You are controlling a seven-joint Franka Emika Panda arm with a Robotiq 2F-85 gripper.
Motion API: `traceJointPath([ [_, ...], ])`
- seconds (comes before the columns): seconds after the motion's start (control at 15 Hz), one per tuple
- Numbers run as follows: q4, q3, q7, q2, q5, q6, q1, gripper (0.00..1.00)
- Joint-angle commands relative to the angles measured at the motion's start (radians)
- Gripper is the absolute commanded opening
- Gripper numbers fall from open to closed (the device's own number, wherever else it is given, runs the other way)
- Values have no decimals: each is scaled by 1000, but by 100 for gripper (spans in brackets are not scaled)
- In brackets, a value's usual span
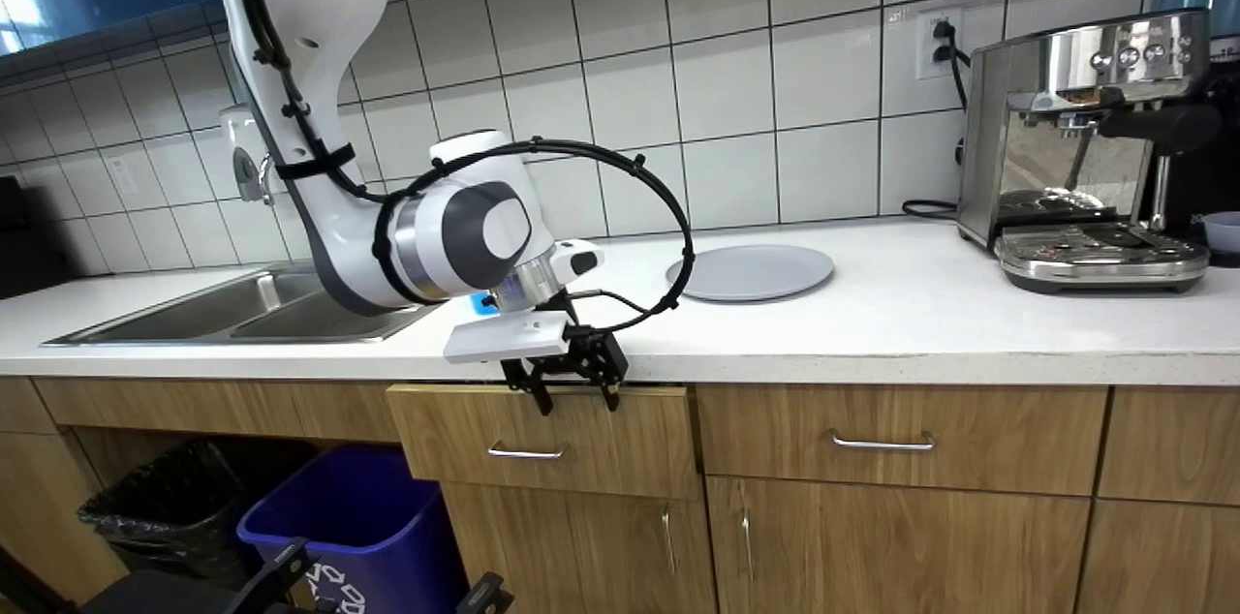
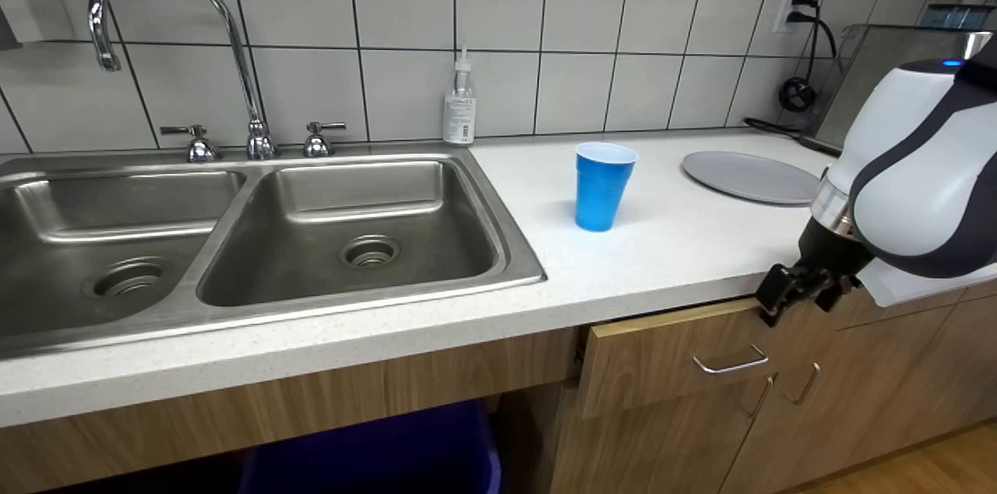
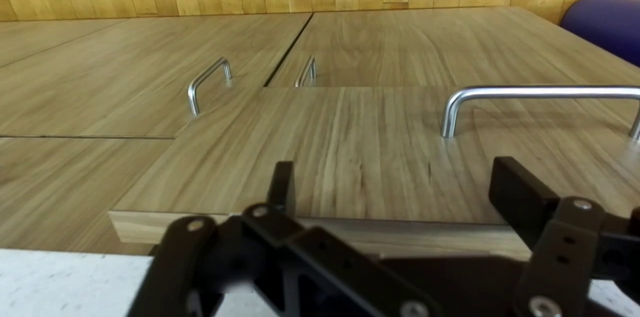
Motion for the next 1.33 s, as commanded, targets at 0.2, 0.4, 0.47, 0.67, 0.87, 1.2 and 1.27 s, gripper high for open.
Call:
traceJointPath([
  [0.2,36,-4,23,-1,14,9,-1,100],
  [0.4,-8,-7,20,-23,11,28,-5,100],
  [0.47,-19,-9,19,-31,10,34,-5,100],
  [0.67,-66,-30,11,-68,7,61,1,100],
  [0.87,-114,-43,1,-111,12,78,-3,100],
  [1.2,-201,-67,-14,-192,2,52,9,100],
  [1.27,-216,-77,-18,-207,-1,48,15,100],
])
